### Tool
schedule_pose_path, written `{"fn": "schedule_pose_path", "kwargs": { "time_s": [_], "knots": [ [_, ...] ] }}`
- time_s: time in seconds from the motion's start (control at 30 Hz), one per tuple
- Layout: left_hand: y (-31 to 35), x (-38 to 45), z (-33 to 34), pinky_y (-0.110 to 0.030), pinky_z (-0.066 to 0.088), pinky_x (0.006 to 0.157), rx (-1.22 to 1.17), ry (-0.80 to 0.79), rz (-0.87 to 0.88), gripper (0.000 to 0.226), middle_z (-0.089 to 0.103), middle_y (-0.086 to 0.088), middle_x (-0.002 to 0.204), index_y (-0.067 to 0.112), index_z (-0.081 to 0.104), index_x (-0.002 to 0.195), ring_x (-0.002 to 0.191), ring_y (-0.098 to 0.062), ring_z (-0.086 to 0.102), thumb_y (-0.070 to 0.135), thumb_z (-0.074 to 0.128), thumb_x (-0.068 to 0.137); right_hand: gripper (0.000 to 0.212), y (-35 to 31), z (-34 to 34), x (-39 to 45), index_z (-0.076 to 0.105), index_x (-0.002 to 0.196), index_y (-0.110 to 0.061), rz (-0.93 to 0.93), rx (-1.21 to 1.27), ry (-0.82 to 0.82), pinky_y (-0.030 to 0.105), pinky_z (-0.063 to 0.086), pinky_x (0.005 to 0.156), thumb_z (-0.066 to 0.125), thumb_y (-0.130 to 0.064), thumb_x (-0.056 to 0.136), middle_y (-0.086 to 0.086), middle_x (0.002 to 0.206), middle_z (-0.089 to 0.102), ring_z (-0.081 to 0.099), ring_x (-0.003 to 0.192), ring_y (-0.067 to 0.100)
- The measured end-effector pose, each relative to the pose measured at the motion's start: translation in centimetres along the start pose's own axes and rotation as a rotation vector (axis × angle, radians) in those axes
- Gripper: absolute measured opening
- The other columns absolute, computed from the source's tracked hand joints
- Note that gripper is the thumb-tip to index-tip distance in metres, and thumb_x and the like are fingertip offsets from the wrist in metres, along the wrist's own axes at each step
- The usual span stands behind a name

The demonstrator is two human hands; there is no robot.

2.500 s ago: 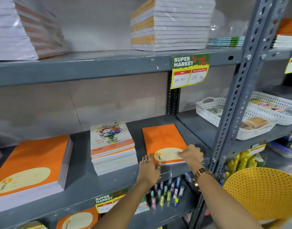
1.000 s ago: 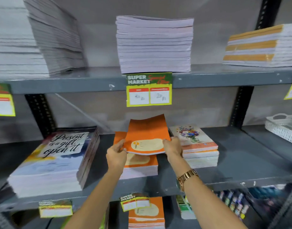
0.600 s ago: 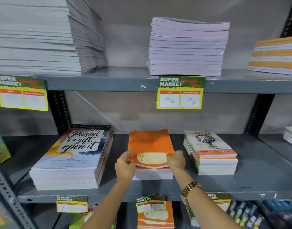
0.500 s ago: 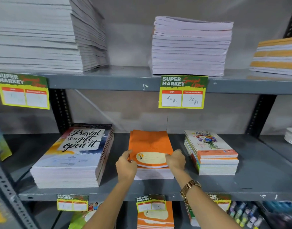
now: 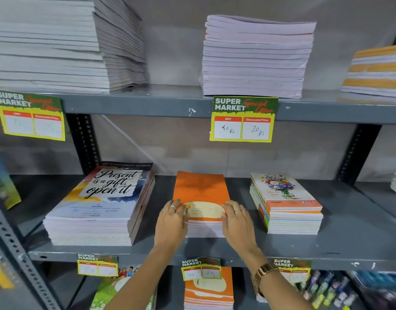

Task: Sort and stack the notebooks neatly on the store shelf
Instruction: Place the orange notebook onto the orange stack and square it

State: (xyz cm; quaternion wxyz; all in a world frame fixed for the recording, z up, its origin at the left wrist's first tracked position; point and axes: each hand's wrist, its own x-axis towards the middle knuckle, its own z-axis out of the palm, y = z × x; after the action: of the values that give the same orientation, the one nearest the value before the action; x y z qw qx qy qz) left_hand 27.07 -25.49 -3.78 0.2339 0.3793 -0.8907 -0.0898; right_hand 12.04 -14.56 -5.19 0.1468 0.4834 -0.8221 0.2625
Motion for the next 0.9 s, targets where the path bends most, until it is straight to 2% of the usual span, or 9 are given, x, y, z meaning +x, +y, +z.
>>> {"fn": "schedule_pose_path", "kwargs": {
  "time_s": [0.07, 0.13, 0.2, 0.23, 0.3, 0.43, 0.53, 0.7, 0.9],
  "knots": [
    [-0.8, -0.3, 0.7, -0.034, 0.023, 0.117, 0.059, -0.055, 0.129, 0.045, 0.040, -0.005, 0.149, 0.014, 0.040, 0.139, 0.139, -0.023, 0.030, 0.033, 0.038, 0.098, 0.037, 0.6, 0.5, -0.8, 0.053, 0.129, -0.010, -0.068, -0.021, -0.060, 0.035, 0.034, 0.110, 0.046, -0.025, 0.096, 0.009, 0.137, 0.053, 0.048, 0.126, 0.026],
    [-1.6, -0.4, 1.2, -0.034, 0.015, 0.120, 0.118, -0.117, 0.206, 0.049, 0.034, -0.004, 0.153, 0.015, 0.031, 0.143, 0.142, -0.020, 0.025, 0.037, 0.034, 0.099, 0.045, 1.1, 1.0, -1.4, 0.043, 0.138, -0.011, -0.126, -0.051, -0.120, 0.032, 0.016, 0.116, 0.040, -0.031, 0.098, 0.007, 0.145, 0.044, 0.038, 0.136, 0.024],
    [-2.3, -0.4, 1.5, -0.032, 0.007, 0.121, 0.172, -0.156, 0.230, 0.052, 0.025, -0.001, 0.156, 0.018, 0.021, 0.146, 0.145, -0.017, 0.017, 0.040, 0.028, 0.099, 0.050, 1.6, 1.6, -1.7, 0.032, 0.144, -0.014, -0.159, -0.065, -0.162, 0.027, 0.002, 0.113, 0.033, -0.035, 0.099, 0.004, 0.152, 0.033, 0.026, 0.142, 0.018],
    [-2.6, -0.4, 1.6, -0.031, 0.007, 0.120, 0.175, -0.160, 0.218, 0.053, 0.022, 0.000, 0.157, 0.018, 0.018, 0.147, 0.146, -0.016, 0.014, 0.041, 0.027, 0.099, 0.051, 1.7, 1.8, -1.8, 0.027, 0.146, -0.015, -0.155, -0.066, -0.176, 0.025, -0.001, 0.112, 0.031, -0.037, 0.099, 0.002, 0.154, 0.029, 0.021, 0.144, 0.017],
    [-3.1, -0.2, 1.5, -0.032, 0.015, 0.119, 0.137, -0.162, 0.156, 0.055, 0.018, 0.001, 0.158, 0.021, 0.015, 0.148, 0.147, -0.016, 0.010, 0.043, 0.026, 0.099, 0.052, 1.8, 2.1, -1.9, 0.024, 0.147, -0.017, -0.132, -0.061, -0.183, 0.023, 0.000, 0.110, 0.028, -0.039, 0.100, 0.001, 0.156, 0.025, 0.017, 0.145, 0.016],
    [-3.5, -0.2, 1.1, -0.036, 0.034, 0.112, 0.097, -0.196, 0.118, 0.052, 0.014, 0.005, 0.159, 0.025, 0.015, 0.147, 0.147, -0.016, 0.008, 0.041, 0.026, 0.099, 0.051, 1.5, 2.2, -1.9, 0.030, 0.145, -0.015, -0.115, -0.057, -0.153, 0.027, 0.000, 0.111, 0.024, -0.038, 0.100, 0.002, 0.153, 0.032, 0.023, 0.143, 0.018],
    [-3.4, -0.1, 0.9, -0.037, 0.035, 0.111, 0.078, -0.208, 0.106, 0.051, 0.016, 0.005, 0.158, 0.026, 0.017, 0.147, 0.147, -0.016, 0.010, 0.040, 0.029, 0.099, 0.046, 1.5, 2.3, -1.8, 0.032, 0.144, -0.016, -0.098, -0.036, -0.146, 0.024, 0.003, 0.110, 0.036, -0.028, 0.100, 0.001, 0.152, 0.034, 0.024, 0.143, 0.017],
    [-3.2, 0.0, 0.9, -0.037, 0.033, 0.112, 0.086, -0.226, 0.094, 0.052, 0.016, 0.005, 0.158, 0.025, 0.016, 0.147, 0.147, -0.016, 0.010, 0.038, 0.031, 0.099, 0.045, 1.8, 2.0, -1.6, 0.034, 0.143, -0.020, -0.080, -0.002, -0.154, 0.023, 0.026, 0.111, 0.040, -0.028, 0.099, -0.005, 0.151, 0.036, 0.024, 0.142, 0.011],
    [-3.1, 0.0, 0.9, -0.037, 0.030, 0.114, 0.094, -0.250, 0.081, 0.054, 0.013, 0.004, 0.159, 0.025, 0.013, 0.148, 0.147, -0.017, 0.010, 0.036, 0.032, 0.099, 0.044, 1.9, 1.6, -1.3, 0.035, 0.143, -0.021, -0.093, -0.006, -0.179, 0.025, 0.029, 0.112, 0.040, -0.027, 0.099, -0.007, 0.150, 0.037, 0.024, 0.142, 0.008]
  ]
}}
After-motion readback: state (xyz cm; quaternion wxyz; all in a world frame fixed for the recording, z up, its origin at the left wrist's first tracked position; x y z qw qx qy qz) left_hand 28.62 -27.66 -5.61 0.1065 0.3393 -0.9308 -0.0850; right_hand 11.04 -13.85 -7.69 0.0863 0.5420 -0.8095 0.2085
